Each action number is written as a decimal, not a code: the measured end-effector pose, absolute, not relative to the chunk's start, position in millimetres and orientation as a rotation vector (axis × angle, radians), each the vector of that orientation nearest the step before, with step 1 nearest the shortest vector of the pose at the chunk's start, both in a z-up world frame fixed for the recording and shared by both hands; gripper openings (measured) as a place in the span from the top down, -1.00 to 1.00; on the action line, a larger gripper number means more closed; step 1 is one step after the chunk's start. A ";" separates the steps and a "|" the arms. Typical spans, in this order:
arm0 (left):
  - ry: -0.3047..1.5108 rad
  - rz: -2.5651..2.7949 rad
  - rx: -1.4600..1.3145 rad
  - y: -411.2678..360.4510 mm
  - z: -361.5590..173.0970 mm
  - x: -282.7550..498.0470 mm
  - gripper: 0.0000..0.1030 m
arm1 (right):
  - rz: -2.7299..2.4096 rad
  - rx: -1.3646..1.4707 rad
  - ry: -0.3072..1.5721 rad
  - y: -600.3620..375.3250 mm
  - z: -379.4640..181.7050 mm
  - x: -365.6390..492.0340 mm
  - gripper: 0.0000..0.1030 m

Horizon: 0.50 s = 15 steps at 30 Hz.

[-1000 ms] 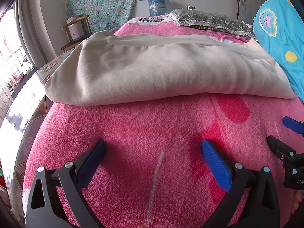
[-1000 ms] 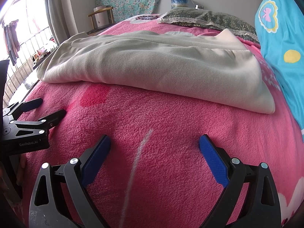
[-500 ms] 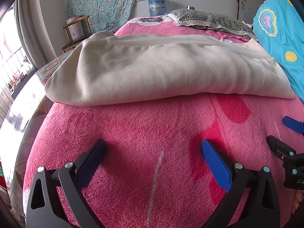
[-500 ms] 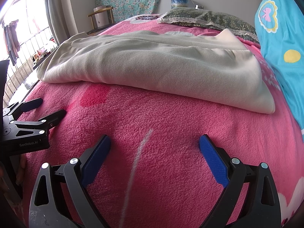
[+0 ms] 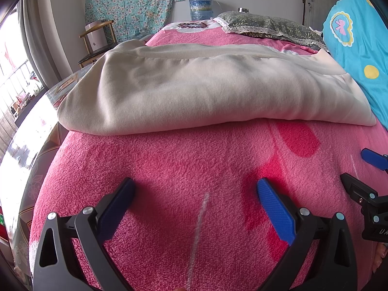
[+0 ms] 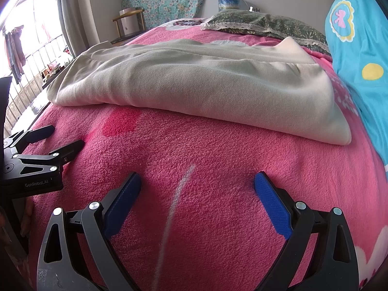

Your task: Fold large clothes

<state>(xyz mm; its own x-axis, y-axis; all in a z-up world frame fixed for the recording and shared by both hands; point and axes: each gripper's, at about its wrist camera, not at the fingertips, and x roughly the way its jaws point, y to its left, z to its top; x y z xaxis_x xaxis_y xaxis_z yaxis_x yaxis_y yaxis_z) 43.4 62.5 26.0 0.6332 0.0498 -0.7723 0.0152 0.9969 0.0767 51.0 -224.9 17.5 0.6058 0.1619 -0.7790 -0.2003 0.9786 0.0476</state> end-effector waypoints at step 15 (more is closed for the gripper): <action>0.880 0.018 0.074 63.2 26.0 43.4 -0.92 | 0.210 -0.045 0.896 -225.7 17.4 50.4 -0.78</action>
<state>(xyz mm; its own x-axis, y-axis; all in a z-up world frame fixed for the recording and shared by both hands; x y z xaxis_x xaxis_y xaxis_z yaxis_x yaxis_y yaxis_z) 43.4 63.2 26.0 0.6373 0.0465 -0.7692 0.0148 0.9973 0.0726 50.4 -225.6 17.4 0.6060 0.1624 -0.7787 -0.2004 0.9785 0.0482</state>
